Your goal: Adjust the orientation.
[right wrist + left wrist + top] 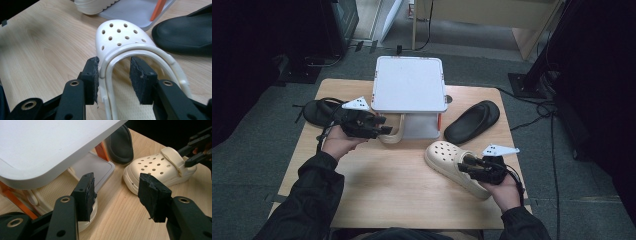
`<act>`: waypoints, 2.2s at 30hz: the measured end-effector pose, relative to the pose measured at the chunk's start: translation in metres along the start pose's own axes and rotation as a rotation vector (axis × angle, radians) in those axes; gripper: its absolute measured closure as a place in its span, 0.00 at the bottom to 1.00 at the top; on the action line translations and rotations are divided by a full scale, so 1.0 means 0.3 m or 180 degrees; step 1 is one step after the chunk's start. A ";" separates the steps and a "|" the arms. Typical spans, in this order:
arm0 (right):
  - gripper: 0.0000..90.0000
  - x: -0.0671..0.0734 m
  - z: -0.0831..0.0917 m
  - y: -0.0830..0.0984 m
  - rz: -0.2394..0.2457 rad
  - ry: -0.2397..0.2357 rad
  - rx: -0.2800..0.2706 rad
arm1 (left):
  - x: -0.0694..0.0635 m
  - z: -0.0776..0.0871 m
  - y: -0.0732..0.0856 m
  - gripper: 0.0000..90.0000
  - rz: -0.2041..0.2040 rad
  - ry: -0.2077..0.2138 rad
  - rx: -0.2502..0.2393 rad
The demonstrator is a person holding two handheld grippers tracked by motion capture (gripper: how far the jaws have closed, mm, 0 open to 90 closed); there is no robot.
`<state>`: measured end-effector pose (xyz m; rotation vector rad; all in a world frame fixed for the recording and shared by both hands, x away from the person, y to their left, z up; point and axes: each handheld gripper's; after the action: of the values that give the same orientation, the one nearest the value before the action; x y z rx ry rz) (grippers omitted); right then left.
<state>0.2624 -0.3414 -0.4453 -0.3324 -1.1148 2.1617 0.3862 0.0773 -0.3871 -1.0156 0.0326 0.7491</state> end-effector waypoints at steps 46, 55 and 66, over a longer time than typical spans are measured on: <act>0.82 0.188 -0.289 -0.135 0.0178 -0.0115 0.0216 | -0.058 -0.057 0.050 0.66 -0.0160 0.0106 0.0114; 0.77 0.158 -0.178 -0.122 0.0206 -0.0270 0.0033 | -0.074 -0.095 0.098 0.73 -0.0110 0.0115 0.0165; 0.84 0.002 -0.082 -0.102 0.0083 0.0094 -0.0183 | -0.095 -0.146 0.137 0.78 -0.0002 0.0073 0.0196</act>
<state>0.2881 -0.3132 -0.4356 -0.4057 -1.1636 2.1436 0.3544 0.0401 -0.4321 -0.9655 0.0747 0.7316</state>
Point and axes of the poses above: each handheld gripper's, and its own axes: z roughly backward along the jaws, y roughly out of its underside, x roughly to its left, and after that the axes turned 12 degrees about z, right-handed
